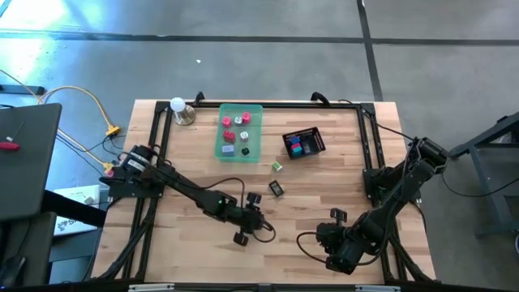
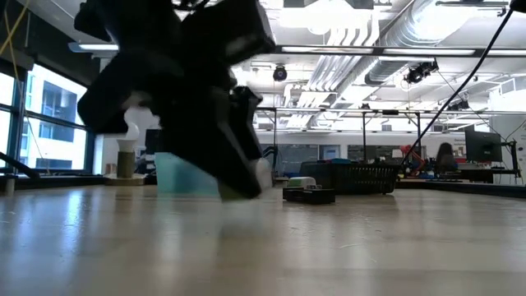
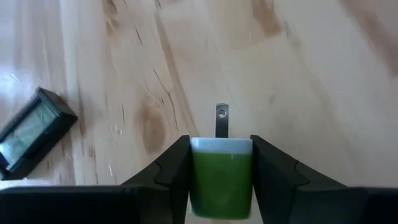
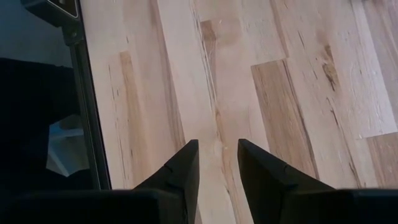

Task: Pick & Place Office items
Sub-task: Put the bottom green charger adapter into the green bin

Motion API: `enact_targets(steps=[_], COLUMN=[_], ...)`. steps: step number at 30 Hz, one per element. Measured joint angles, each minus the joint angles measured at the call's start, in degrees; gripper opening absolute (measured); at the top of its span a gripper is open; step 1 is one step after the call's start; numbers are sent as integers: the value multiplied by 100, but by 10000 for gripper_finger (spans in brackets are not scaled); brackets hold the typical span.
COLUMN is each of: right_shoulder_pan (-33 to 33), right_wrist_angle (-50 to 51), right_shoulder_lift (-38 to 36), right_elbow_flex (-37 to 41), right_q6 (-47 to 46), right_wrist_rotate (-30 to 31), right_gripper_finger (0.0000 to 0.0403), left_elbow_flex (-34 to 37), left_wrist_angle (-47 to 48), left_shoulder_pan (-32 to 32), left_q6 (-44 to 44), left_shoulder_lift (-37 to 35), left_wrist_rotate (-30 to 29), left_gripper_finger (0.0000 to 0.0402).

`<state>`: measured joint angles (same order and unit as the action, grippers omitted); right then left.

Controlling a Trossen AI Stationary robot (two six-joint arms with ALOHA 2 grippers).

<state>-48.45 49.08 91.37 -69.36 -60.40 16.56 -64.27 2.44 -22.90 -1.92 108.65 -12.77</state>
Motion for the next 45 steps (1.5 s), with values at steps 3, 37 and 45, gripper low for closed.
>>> enact_targets(steps=[3, 37, 45], right_shoulder_pan=[0, -1025, -994], right_wrist_angle=[0, -220, -402], right_shoulder_lift=[0, 0, 0], right_elbow_flex=[0, 0, -2], right_q6=[0, -297, -273], right_wrist_rotate=[0, 1361, 1652], right_gripper_finger=[97, 97, 97], left_elbow_flex=[0, 3160, 4180], left_wrist_angle=[-127, -3332, -5205], left_shoulder_pan=[-8, 1447, 2096], left_q6=[237, 640, 1293], left_shoulder_lift=[-150, -3376, -2806], left_wrist_rotate=[2, -2546, -3089], left_gripper_finger=[124, 128, 128])
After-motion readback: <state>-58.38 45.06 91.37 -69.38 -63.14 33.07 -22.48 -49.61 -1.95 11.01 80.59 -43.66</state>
